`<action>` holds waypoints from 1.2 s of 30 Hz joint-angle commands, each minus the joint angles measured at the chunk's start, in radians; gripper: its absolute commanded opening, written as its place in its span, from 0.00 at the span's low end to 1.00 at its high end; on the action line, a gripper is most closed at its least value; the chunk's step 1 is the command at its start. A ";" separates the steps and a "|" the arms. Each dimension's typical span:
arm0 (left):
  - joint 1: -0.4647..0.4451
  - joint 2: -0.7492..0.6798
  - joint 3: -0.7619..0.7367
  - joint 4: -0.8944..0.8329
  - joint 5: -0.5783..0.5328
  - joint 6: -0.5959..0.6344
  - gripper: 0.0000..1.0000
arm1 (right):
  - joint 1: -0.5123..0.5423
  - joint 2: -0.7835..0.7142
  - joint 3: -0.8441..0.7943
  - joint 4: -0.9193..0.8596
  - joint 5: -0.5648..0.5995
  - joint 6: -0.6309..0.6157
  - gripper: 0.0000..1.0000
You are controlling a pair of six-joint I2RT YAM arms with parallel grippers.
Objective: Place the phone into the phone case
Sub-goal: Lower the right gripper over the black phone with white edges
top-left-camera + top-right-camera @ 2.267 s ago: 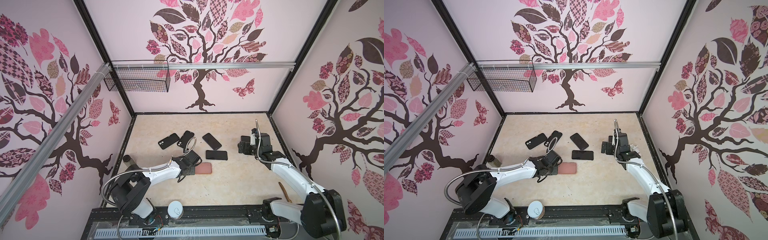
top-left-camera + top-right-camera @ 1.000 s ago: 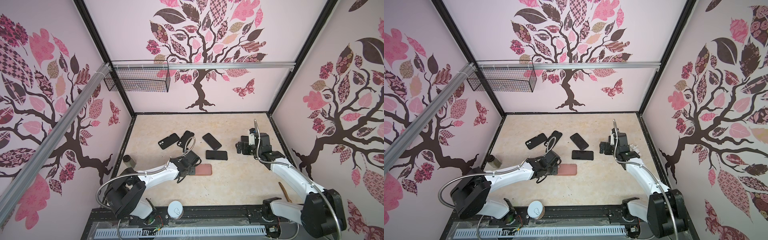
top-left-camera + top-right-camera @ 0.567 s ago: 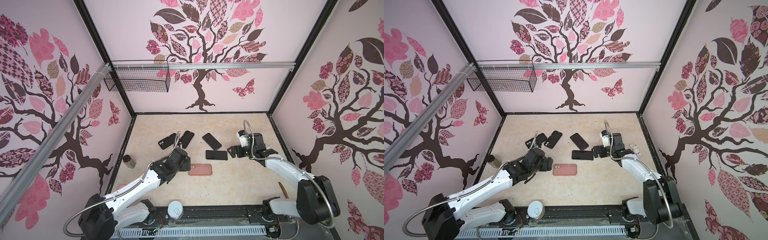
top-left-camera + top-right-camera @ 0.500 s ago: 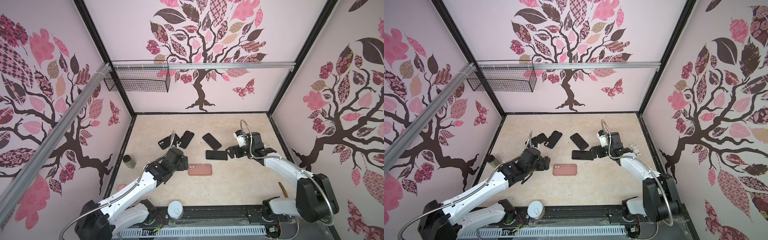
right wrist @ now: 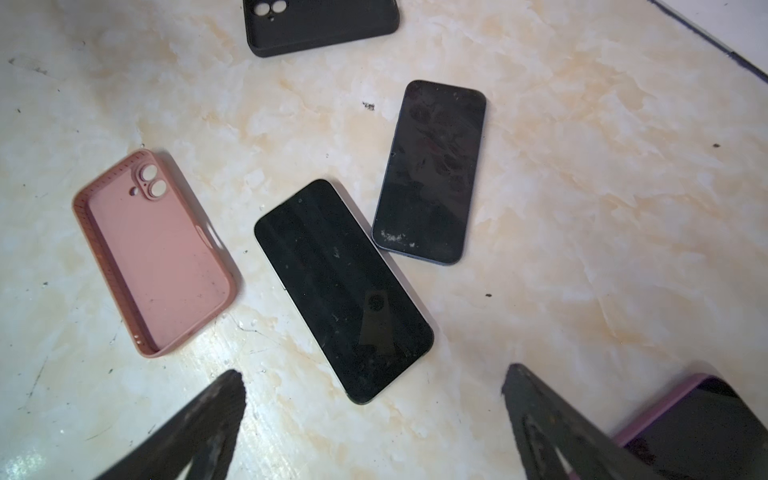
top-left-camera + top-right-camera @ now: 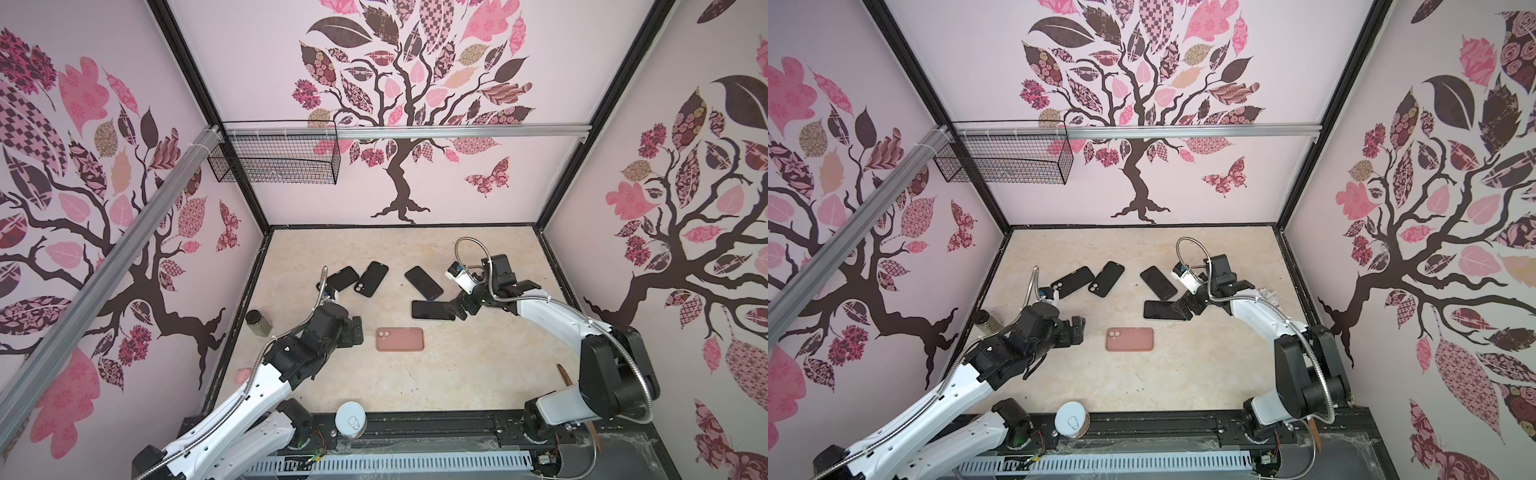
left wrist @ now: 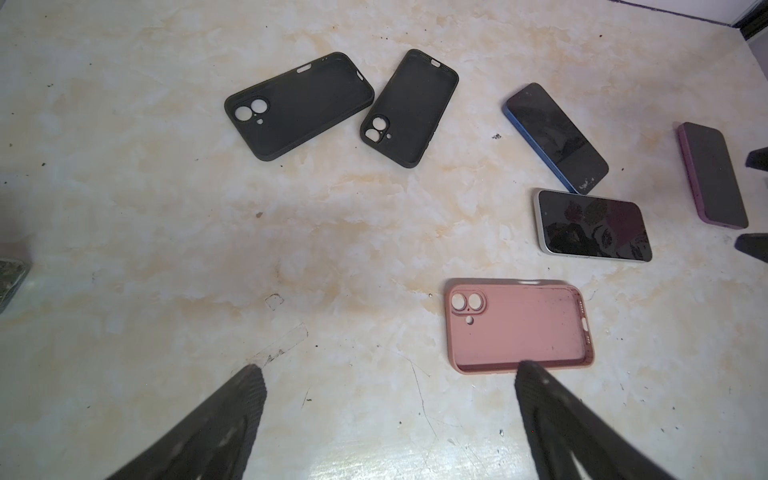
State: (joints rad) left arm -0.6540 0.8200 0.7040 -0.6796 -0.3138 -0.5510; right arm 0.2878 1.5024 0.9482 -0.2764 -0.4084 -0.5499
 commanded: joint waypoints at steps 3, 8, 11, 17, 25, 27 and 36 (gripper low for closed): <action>0.003 -0.052 0.012 -0.053 -0.015 -0.023 0.97 | 0.016 0.126 0.090 -0.111 -0.019 -0.114 1.00; 0.004 -0.061 0.009 -0.057 -0.007 -0.029 0.97 | 0.036 0.188 0.112 -0.103 0.031 -0.122 1.00; 0.004 -0.060 0.011 -0.061 -0.007 -0.030 0.97 | 0.055 0.217 0.106 -0.070 0.059 -0.132 1.00; 0.004 -0.068 0.007 -0.061 -0.007 -0.043 0.97 | 0.077 0.282 0.125 -0.051 0.100 -0.148 1.00; 0.004 -0.095 0.000 -0.063 -0.018 -0.048 0.97 | 0.087 0.319 0.144 -0.046 0.126 -0.166 1.00; 0.004 -0.098 0.000 -0.062 -0.018 -0.047 0.97 | 0.093 0.327 0.145 -0.039 0.131 -0.167 1.00; 0.004 -0.110 0.000 -0.075 -0.021 -0.048 0.97 | 0.128 0.372 0.167 -0.062 0.146 -0.191 1.00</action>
State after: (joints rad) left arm -0.6540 0.7227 0.7040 -0.7448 -0.3141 -0.5983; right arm 0.4057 1.8393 1.0801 -0.3103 -0.2573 -0.7151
